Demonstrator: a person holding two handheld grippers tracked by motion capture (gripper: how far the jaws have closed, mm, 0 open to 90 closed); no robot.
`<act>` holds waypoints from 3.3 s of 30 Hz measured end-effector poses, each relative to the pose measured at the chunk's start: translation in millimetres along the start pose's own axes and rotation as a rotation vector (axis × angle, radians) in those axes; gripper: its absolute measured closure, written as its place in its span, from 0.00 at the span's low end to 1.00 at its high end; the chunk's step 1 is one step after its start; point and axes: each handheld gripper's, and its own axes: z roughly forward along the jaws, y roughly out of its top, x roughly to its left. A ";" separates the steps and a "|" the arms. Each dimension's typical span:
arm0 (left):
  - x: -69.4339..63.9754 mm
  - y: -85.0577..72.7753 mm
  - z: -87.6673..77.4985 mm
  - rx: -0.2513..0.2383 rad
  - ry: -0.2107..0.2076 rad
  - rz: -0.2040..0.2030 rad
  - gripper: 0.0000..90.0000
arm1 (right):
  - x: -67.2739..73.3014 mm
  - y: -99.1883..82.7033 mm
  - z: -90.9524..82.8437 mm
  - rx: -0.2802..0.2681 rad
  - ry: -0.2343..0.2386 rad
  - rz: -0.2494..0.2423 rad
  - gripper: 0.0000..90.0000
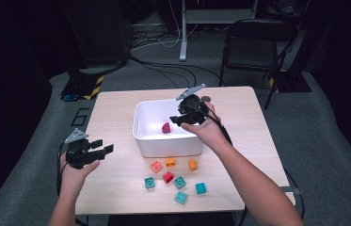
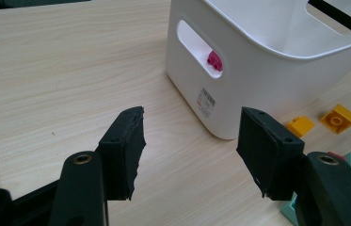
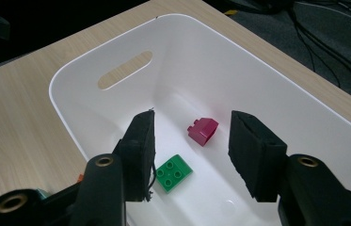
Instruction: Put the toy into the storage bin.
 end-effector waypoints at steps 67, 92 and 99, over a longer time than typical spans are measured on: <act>-7.7 8.9 11.5 0.002 -0.016 0.033 0.46 | 40.8 -160.2 -29.9 -0.067 -0.082 0.089 0.57; -7.7 9.1 10.7 -0.002 -0.011 0.033 0.46 | 47.4 -178.9 28.0 -0.011 -0.105 0.127 0.54; -4.7 8.3 8.1 -0.008 -0.006 0.023 0.46 | 50.8 -179.4 44.8 0.030 -0.128 0.120 0.54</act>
